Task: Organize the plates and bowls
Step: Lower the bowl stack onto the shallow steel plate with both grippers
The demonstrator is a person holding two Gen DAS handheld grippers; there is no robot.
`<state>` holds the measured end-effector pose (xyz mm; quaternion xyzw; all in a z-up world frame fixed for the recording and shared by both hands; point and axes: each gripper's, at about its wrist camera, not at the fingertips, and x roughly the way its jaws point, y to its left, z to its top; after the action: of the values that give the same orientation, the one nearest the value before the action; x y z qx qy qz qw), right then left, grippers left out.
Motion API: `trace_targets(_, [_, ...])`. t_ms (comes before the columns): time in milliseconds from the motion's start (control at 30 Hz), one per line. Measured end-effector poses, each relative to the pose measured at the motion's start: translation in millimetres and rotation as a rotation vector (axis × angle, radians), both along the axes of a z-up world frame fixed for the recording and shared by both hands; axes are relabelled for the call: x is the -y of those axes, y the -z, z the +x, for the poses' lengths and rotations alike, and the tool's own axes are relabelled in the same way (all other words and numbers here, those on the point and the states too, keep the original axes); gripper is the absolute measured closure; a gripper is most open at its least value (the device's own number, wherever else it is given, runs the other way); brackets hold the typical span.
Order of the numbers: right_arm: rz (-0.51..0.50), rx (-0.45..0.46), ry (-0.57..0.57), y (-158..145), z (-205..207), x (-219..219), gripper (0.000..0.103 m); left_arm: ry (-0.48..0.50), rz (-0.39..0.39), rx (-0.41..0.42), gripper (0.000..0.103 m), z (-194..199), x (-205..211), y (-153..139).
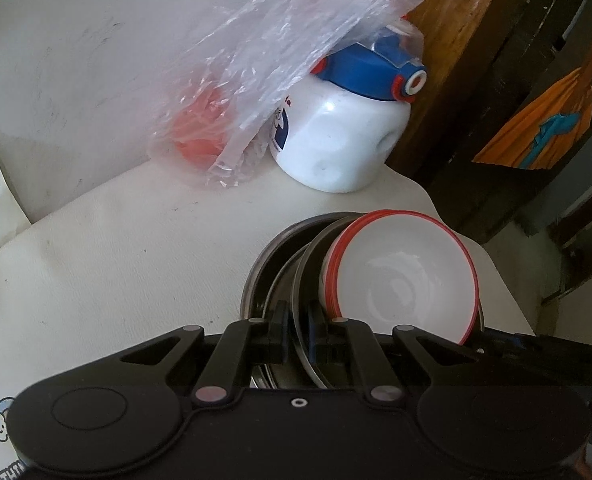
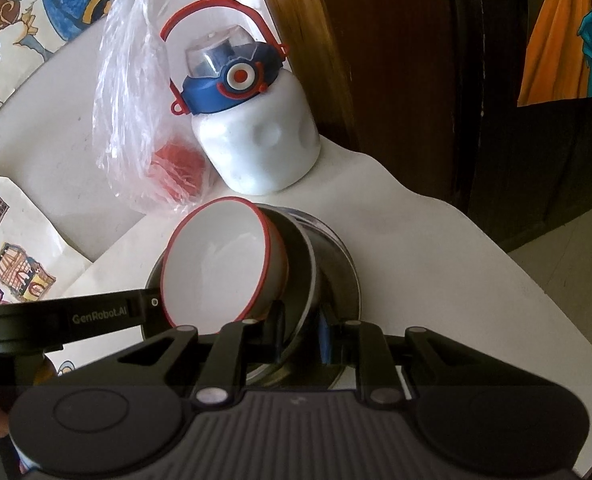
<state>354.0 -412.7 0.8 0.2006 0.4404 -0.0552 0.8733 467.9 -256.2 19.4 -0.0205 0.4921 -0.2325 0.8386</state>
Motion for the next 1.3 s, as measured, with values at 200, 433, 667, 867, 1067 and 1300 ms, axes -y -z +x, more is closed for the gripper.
trace_targets(200, [-0.004,0.023,-0.003,1,-2,1,0.083,-0.009,-0.01,0.006,0.095,-1,-3,-1])
trace_targets(433, [-0.027,0.047,-0.005,1,-5,-3,0.083,-0.02,-0.024,0.018,0.095,-5,-6,-1])
trace_targets(667, [-0.055,0.061,0.003,0,-7,-6,0.082,-0.032,-0.018,0.03,0.095,-8,-5,-1])
trace_targets(867, [-0.092,0.081,-0.001,-3,-8,-10,0.08,-0.038,-0.001,0.059,0.095,-12,-2,-2])
trace_targets(1067, [-0.105,0.09,-0.001,-4,-11,-10,0.08,-0.041,0.003,0.079,0.094,-15,-3,-2])
trace_targets(1300, [-0.108,0.099,0.006,-6,-13,-10,0.078,-0.042,0.002,0.087,0.092,-18,-6,-5])
